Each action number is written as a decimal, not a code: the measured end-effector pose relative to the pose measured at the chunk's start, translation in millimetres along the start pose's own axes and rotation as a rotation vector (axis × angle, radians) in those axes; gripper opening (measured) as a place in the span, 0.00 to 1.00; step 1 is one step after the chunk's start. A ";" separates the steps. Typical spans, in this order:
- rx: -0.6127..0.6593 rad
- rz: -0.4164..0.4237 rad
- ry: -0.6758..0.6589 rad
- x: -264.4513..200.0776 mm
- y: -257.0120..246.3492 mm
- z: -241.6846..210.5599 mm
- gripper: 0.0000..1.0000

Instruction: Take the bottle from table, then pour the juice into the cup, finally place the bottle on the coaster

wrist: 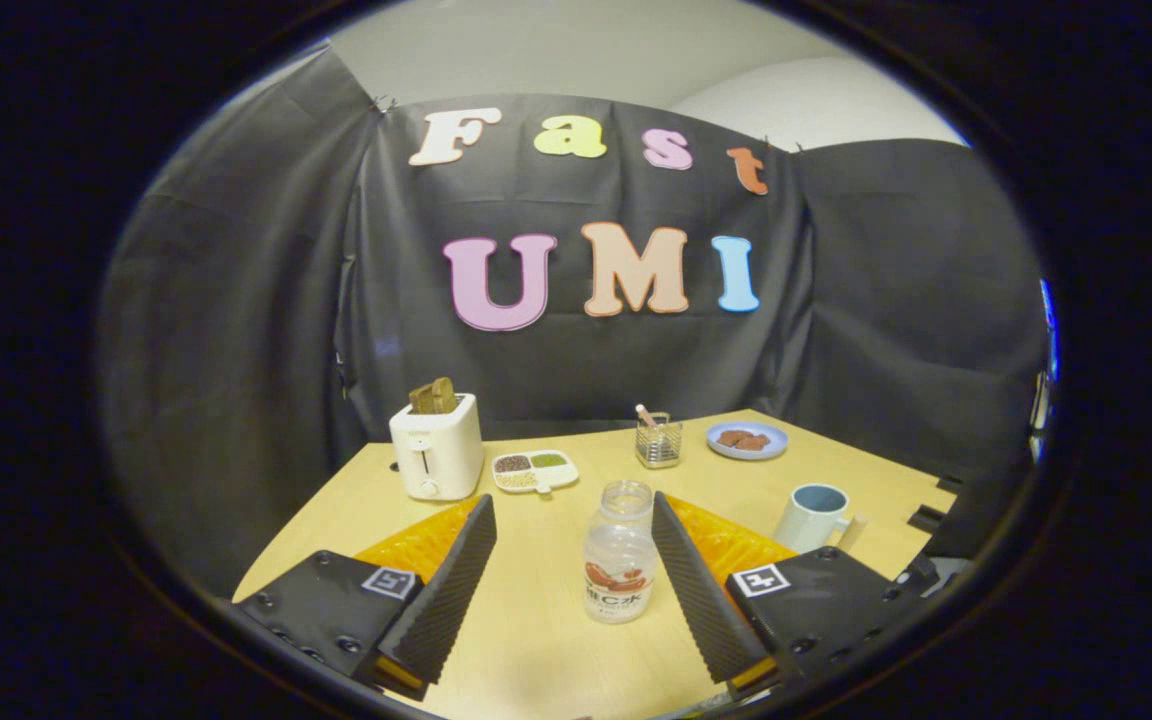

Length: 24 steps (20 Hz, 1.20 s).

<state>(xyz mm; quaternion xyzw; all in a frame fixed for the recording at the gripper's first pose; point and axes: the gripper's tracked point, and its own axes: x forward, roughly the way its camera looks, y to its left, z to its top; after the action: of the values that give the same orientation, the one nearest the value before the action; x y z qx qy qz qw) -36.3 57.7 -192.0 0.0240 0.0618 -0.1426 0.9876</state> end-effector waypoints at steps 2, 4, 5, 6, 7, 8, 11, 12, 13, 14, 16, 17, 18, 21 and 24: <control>0.028 -0.024 0.005 1.3 -4.7 -13.2 0.98; 0.018 -0.055 0.033 5.2 -12.1 -30.8 0.98; 0.009 -0.074 0.048 8.1 -17.9 -40.4 0.98; 0.002 -0.085 0.061 10.9 -21.7 -48.5 0.98; -0.001 -0.093 0.072 13.9 -23.5 -56.8 0.98; 0.001 -0.098 0.079 16.7 -24.8 -63.0 0.98; 0.016 -0.115 0.090 26.7 -30.0 -79.2 0.98; 0.020 -0.117 0.096 30.0 -31.0 -83.4 0.98; 0.023 -0.117 0.103 34.1 -31.7 -88.3 0.98; 0.027 -0.114 0.111 38.4 -32.0 -93.3 0.98; 0.029 -0.114 0.121 47.1 -31.9 -102.0 0.98; 0.027 -0.114 0.129 52.1 -31.4 -106.9 0.98; 0.024 -0.113 0.137 57.3 -30.6 -111.7 0.98; 0.011 -0.121 0.145 69.2 -30.4 -117.2 0.98; -0.009 -0.138 0.148 79.6 -32.8 -121.0 0.98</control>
<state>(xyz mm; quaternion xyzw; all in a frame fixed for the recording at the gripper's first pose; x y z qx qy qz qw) 16.2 12.0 -323.2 0.0259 0.1368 -0.2080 0.9682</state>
